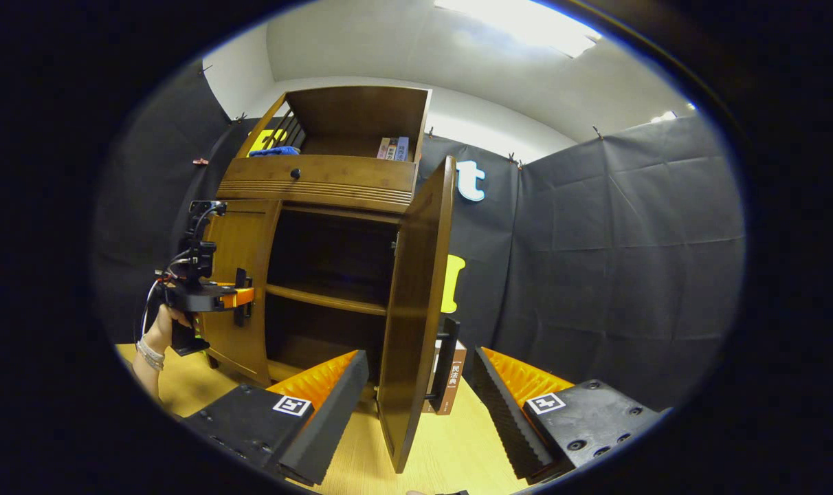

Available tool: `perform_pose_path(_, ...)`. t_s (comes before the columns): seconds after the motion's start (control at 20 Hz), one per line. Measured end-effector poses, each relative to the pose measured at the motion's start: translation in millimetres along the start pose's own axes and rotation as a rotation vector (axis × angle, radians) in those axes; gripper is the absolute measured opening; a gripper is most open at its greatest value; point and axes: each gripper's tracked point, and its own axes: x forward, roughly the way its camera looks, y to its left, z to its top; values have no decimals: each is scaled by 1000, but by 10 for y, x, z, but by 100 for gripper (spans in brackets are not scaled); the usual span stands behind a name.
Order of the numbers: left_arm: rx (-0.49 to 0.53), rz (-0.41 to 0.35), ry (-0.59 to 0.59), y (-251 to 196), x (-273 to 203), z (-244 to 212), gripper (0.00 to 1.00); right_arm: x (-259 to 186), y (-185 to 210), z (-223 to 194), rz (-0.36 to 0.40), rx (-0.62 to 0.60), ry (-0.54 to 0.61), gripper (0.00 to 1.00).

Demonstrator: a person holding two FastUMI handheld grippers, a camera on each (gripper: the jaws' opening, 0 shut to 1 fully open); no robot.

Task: Open the right door of the double-door shoe cabinet with the right hand, and open the left door with the left hand.

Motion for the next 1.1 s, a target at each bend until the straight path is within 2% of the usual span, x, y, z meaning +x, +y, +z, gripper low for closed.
perform_pose_path(0.25,-6,-34,8,75,-421,9,27,-137,173,27,33,21,9,98)
perform_pose_path(0.3,-10,-43,15,92,-502,10,30,-163,218,33,41,20,11,98)
perform_pose_path(0.55,-20,-74,26,268,-906,38,30,-307,516,100,89,1,8,96)
perform_pose_path(0.85,-4,-54,37,604,-1381,72,27,-374,925,249,150,25,-19,98)
perform_pose_path(0.95,-13,-44,41,697,-1475,80,31,-390,1095,241,177,40,-13,98)
perform_pose_path(1.1,10,-20,42,821,-1609,91,27,-407,1350,219,232,46,12,98)
